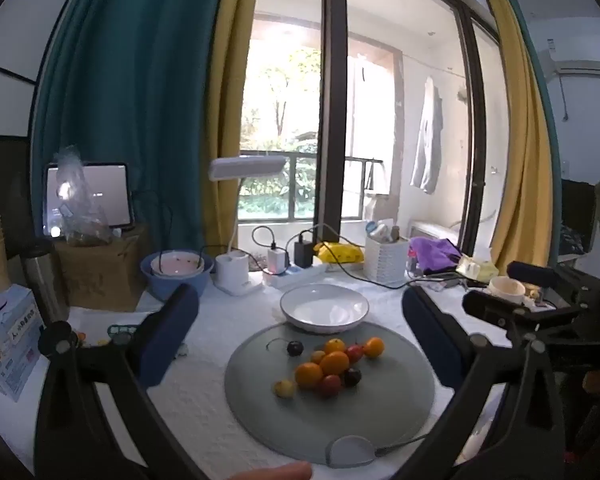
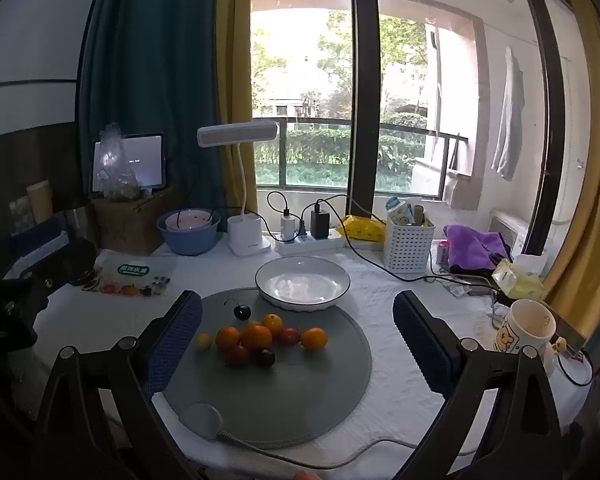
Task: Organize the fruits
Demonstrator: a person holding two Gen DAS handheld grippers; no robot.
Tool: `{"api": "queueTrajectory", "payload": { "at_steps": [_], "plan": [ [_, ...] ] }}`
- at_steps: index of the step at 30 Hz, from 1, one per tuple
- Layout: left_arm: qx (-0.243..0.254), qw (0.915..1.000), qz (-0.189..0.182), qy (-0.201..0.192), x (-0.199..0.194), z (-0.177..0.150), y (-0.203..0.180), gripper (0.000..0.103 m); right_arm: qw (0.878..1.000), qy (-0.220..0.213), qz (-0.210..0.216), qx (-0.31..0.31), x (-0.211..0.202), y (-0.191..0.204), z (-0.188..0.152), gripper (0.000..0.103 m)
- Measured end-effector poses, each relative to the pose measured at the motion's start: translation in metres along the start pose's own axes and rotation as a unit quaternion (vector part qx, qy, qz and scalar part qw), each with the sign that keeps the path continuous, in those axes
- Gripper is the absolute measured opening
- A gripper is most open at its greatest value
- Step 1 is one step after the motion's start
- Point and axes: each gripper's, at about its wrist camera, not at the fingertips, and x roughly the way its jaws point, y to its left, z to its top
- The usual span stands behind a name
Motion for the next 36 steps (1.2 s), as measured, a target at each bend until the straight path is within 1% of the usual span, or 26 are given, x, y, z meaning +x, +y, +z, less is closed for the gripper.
{"api": "queueTrajectory", "payload": {
  "at_steps": [2, 3, 5, 7, 8, 15, 24, 36],
  "plan": [
    [0.006, 1.0000, 0.004, -0.003, -0.001, -0.001, -0.002, 0.102, 1.000, 0.002, 0.001, -0.002, 0.001, 0.000, 0.000, 0.099],
    [0.000, 1.0000, -0.001, -0.007, -0.004, -0.002, -0.001, 0.102, 1.000, -0.002, 0.000, -0.002, 0.000, 0.000, 0.000, 0.099],
    [0.008, 1.0000, 0.002, 0.003, -0.003, -0.002, -0.006, 0.102, 1.000, -0.001, 0.001, -0.002, 0.000, 0.000, 0.000, 0.099],
    [0.002, 0.9999, 0.008, 0.011, 0.000, 0.000, -0.005, 0.102, 1.000, -0.001, 0.000, -0.002, 0.001, 0.000, 0.000, 0.099],
    [-0.002, 0.9998, 0.009, 0.015, 0.004, 0.000, 0.001, 0.102, 1.000, -0.004, 0.000, -0.003, -0.001, 0.001, 0.000, 0.099],
    [-0.014, 0.9994, -0.008, 0.029, 0.005, 0.004, 0.005, 0.102, 1.000, -0.007, 0.001, -0.001, -0.003, 0.000, 0.002, 0.099],
    [-0.021, 0.9993, -0.015, 0.027, 0.001, 0.003, 0.006, 0.102, 1.000, -0.007, 0.001, -0.001, -0.001, 0.001, 0.003, 0.099],
    [-0.021, 0.9994, -0.014, 0.025, 0.000, 0.003, 0.005, 0.102, 1.000, -0.008, 0.006, 0.001, -0.003, 0.003, 0.003, 0.099]
  ]
}}
